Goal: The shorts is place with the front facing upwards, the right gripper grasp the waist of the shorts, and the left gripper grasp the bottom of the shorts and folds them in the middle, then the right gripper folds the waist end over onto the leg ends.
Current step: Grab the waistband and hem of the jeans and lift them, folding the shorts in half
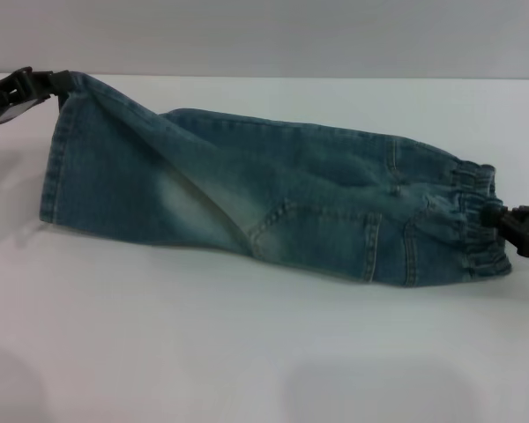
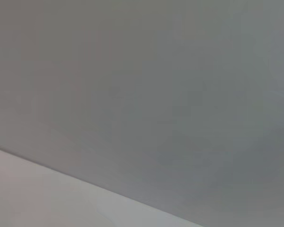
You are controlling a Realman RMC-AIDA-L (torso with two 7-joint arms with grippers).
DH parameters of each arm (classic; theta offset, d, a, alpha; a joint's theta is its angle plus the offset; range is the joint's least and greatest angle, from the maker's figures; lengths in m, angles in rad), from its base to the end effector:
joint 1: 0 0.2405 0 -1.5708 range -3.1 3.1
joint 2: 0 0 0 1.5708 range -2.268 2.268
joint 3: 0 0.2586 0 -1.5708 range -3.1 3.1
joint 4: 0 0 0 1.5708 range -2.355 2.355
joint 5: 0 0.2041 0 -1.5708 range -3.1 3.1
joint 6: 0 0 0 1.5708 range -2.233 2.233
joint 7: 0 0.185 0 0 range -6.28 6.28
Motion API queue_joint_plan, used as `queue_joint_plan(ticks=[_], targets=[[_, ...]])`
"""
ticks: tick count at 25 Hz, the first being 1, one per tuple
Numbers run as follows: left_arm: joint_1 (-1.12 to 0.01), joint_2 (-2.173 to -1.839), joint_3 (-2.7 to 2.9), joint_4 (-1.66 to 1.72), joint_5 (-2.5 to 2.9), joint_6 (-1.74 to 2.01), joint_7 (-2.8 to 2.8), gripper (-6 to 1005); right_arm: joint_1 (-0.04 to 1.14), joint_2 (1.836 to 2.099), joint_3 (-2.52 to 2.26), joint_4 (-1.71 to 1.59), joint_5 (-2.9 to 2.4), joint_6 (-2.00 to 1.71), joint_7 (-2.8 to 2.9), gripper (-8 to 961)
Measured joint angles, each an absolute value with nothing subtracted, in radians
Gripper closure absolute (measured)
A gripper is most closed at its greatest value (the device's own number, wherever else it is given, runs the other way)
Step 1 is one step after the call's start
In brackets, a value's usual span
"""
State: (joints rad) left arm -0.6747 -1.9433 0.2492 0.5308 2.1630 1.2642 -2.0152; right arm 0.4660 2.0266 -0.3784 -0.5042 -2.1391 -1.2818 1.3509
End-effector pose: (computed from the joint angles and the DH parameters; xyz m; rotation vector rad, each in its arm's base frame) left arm -0.2942 0.4317 0.0552 -1.9706 -1.4660 -0.8759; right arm 0.3488 0.3476 -0.0084 -2.2909 0.9683 0.5141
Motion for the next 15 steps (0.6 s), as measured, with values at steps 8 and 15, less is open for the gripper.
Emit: queue_joint_plan(ticks=[8,15], targets=[[-0.693,-1.975,0.316,0.531,2.162,1.112,-1.940,917,0.460,2.038,-0.379,-0.500,-2.029,-1.266,1.325,952],[-0.696,-1.996,0.380,0.531,2.162,0.969,-1.899,909,0.435,2.047,-0.378,-0.470,-1.867,-1.281,1.238,952]])
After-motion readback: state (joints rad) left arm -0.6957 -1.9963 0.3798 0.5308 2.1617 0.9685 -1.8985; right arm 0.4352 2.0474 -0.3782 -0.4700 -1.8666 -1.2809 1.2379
